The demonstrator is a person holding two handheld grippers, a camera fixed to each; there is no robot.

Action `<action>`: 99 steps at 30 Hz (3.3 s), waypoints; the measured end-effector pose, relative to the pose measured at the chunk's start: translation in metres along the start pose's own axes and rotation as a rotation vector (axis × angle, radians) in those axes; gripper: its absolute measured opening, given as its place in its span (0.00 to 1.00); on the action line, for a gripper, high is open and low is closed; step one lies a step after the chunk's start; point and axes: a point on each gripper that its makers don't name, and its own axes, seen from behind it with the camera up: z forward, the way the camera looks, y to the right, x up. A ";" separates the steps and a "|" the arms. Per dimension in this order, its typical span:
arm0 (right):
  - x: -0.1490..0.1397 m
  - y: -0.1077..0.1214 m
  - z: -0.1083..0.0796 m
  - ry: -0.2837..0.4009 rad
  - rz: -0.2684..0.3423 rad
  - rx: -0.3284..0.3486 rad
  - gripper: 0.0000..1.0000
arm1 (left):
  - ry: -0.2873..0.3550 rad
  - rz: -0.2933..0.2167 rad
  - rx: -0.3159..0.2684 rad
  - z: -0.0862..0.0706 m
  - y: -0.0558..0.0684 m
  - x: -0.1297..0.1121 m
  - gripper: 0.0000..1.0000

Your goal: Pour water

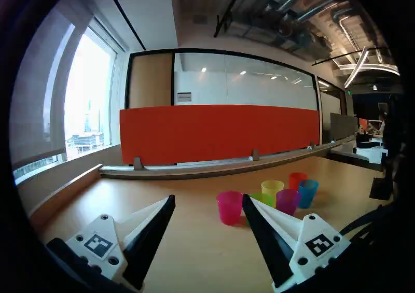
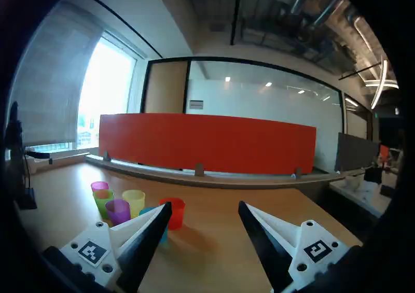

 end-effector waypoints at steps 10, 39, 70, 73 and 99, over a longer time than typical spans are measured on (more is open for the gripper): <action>-0.004 -0.014 0.004 -0.042 -0.039 0.074 1.00 | -0.045 0.030 -0.078 0.007 0.014 -0.006 0.95; -0.031 -0.038 -0.004 -0.178 -0.112 0.258 1.00 | -0.177 0.059 -0.235 0.017 0.049 -0.033 0.96; -0.063 -0.066 0.022 -0.333 -0.228 0.426 1.00 | -0.362 0.185 -0.464 0.067 0.118 -0.073 0.96; -0.063 -0.067 0.028 -0.337 -0.226 0.432 1.00 | -0.383 0.196 -0.465 0.076 0.119 -0.078 0.96; -0.080 -0.063 0.054 -0.376 -0.258 0.460 1.00 | -0.488 0.181 -0.475 0.135 0.123 -0.106 0.96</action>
